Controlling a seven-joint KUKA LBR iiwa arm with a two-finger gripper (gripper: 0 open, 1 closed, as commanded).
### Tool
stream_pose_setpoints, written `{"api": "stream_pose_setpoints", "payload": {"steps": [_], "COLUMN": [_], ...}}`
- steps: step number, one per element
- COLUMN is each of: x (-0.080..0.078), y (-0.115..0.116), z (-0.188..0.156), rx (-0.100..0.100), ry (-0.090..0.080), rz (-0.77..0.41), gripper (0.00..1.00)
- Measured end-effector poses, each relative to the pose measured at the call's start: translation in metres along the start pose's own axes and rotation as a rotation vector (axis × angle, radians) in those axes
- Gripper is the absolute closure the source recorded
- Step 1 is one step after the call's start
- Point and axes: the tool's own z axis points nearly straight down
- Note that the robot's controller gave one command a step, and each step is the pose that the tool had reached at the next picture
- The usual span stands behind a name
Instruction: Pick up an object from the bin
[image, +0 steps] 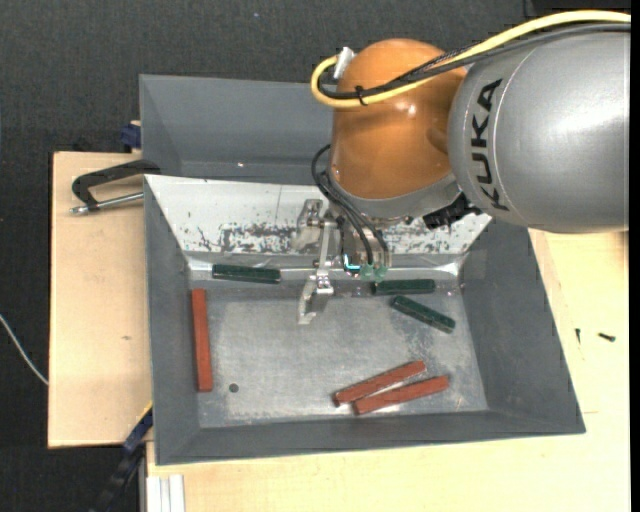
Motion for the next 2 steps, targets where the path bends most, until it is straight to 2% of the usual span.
{"api": "stream_pose_setpoints", "payload": {"steps": [1,2], "x": [-0.002,0.034], "y": [-0.001,-0.030], "z": [-0.004,0.043], "rx": [-0.001,-0.002], "ry": [-0.008,-0.013], "rz": [0.002,-0.059], "gripper": [0.00,0.00]}}
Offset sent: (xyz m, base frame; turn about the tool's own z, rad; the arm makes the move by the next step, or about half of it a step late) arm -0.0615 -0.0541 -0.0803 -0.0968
